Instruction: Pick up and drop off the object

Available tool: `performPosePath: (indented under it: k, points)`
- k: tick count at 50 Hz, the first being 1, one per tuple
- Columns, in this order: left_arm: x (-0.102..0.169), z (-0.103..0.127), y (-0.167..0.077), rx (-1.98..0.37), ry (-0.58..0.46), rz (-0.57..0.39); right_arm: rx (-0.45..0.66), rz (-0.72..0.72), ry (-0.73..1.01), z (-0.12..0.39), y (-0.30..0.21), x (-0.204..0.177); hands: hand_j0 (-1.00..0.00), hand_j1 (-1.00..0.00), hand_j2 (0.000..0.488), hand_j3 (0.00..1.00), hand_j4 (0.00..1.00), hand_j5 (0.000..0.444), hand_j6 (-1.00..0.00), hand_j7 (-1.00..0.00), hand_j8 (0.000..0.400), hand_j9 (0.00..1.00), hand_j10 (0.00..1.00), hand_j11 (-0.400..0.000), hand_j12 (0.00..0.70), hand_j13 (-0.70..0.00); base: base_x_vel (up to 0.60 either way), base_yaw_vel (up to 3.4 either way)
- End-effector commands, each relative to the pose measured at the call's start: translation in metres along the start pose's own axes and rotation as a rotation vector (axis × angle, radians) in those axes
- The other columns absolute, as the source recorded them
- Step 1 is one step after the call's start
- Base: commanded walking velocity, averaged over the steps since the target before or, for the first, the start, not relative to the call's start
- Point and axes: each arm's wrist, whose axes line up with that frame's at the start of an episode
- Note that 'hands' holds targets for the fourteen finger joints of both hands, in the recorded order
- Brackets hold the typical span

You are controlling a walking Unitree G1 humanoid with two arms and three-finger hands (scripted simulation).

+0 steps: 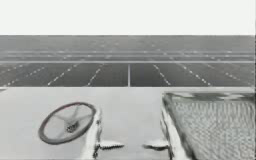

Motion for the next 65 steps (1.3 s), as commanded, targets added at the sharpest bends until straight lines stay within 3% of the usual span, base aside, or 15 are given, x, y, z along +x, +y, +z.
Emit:
performPosePath:
  k: [1, 6, 15, 27, 30, 31, 32, 34, 35, 42, 50, 55, 60, 61, 65]
  points:
    - [0.057, 0.003, -0.032, -0.075, -0.143, 0.206, -0.15, -0.23, -0.228, -0.042, 0.012, 0.045, 0.0, 0.0, 0.0, 0.0, 0.0, 0.0, 0.0, 0.0, 0.0, 0.0, 0.0, 0.0, 0.0, 0.0, 0.0, 0.0]
    - [0.064, 0.029, 0.004, 0.002, -0.058, 0.24, -0.158, -0.217, -0.228, -0.042, 0.014, 0.013, 0.0, 0.0, 0.0, 0.0, 0.0, 0.0, 0.0, 0.0, 0.0, 0.0, 0.0, 0.0, 0.0, 0.0, 0.0, 0.0]
    - [0.064, 0.088, 0.028, 1.093, -0.091, 0.205, -0.139, -0.238, -0.224, -0.048, 0.026, 0.019, 0.0, 0.0, 0.0, 0.0, 0.0, 0.0, 0.0, 0.0, 0.0, 0.0, 0.0, 0.0, 0.0, 0.0, 0.0, 0.0]
    - [0.094, 0.007, 0.061, 1.279, 0.196, 0.008, -0.113, -0.216, -0.224, -0.041, 0.029, 0.015, 0.0, 0.0, 0.0, 0.0, 0.0, 0.0, 0.0, 0.0, 0.0, 0.0, 0.0, 0.0, 0.0, 0.0, 0.0, 0.0]
    - [0.103, -0.006, 0.071, 1.255, 0.239, 0.012, -0.117, -0.22, -0.229, -0.037, 0.028, 0.013, 0.0, -0.28, 0.142, 0.0, 0.0, 0.0, 0.0, -0.28, 0.113, 0.0, 0.0, 0.0, 0.198, 0.0, 0.0, 0.0]
    - [0.1, -0.009, 0.076, 1.165, 0.279, 0.001, -0.104, -0.204, -0.229, -0.041, 0.022, 0.017, -0.08, -1.0, 0.461, 0.0, 0.0, 0.0, -0.08, -1.0, 0.4, 0.0, 0.0, 0.0, 0.7, 0.0, 0.0, 0.0]
    - [0.102, -0.013, 0.079, 1.116, 0.253, -0.003, -0.106, -0.201, -0.241, -0.042, 0.024, 0.008, -1.0, -1.0, 0.0, 0.0, 0.0, 0.0, -1.0, -1.0, 0.4, 0.0, 0.0, 0.0, 0.7, 0.0, 0.0, 0.0]
    - [0.09, -0.039, 0.079, 1.11, 0.185, 0.014, -0.099, -0.196, -0.235, -0.04, 0.022, 0.003, -1.0, -1.0, 0.0, 0.0, 0.0, 0.0, -1.0, -1.0, 0.4, 0.0, 0.0, 0.0, 0.7, 0.0, 0.0, 0.0]
    - [0.096, -0.01, 0.081, 1.079, 0.277, -0.017, -0.106, -0.204, -0.223, -0.045, 0.017, 0.009, -1.0, -1.0, 0.0, 0.0, 0.0, 0.0, -1.0, -1.0, 0.4, 0.0, 0.0, 0.0, 0.7, 0.0, 0.0, 0.0]
    - [0.071, 0.026, 0.075, 0.857, 0.076, 0.041, -0.1, -0.182, -0.249, -0.037, 0.024, 0.011, -1.0, -1.0, 0.0, 0.0, 0.0, 0.0, -1.0, -1.0, 0.4, 0.0, 0.0, 0.0, 0.7, 0.0, 0.0, 0.0]
    - [0.025, 0.091, 0.058, -0.23, -0.163, -0.203, -0.121, -0.167, -0.229, -0.044, 0.032, 0.016, -1.0, -1.0, 0.0, 0.0, 0.0, 0.0, -1.0, -1.0, 0.4, 0.0, 0.0, 0.0, 0.7, 0.0, 0.0, 0.0]
    - [0.008, 0.114, 0.03, -0.731, -0.365, -0.205, -0.173, -0.082, -0.286, -0.048, 0.052, 0.032, -1.0, -1.0, 0.0, 0.0, 0.0, 0.0, -1.0, -1.0, 0.4, 0.0, 0.0, 0.0, 0.7, 0.0, 0.0, 0.0]
    - [-0.022, 0.178, 0.027, -0.599, -0.132, -0.067, -0.166, -0.004, -0.33, -0.055, 0.082, 0.043, -1.0, -1.0, 0.0, 0.0, 0.0, 0.0, -1.0, -1.0, 0.4, 0.0, 0.0, 0.0, 0.7, 0.0, 0.0, 0.0]
    - [0.014, 0.108, 0.037, -0.888, -0.036, -0.304, 0.181, 0.256, -0.322, -0.042, 0.151, 0.063, -1.0, -1.0, 0.0, 0.0, 0.0, 0.0, -1.0, -1.0, 0.4, 0.0, 0.0, 0.0, 0.7, 0.0, 0.0, 0.0]
    - [0.009, 0.111, 0.023, -0.903, -0.022, -0.333, 0.067, 0.38, -0.148, -0.077, 0.138, 0.061, -1.0, -1.0, 0.0, 0.0, 0.0, 0.0, -1.0, -1.0, 0.4, 0.0, 0.0, 0.0, 0.7, 0.0, 0.0, 0.0]
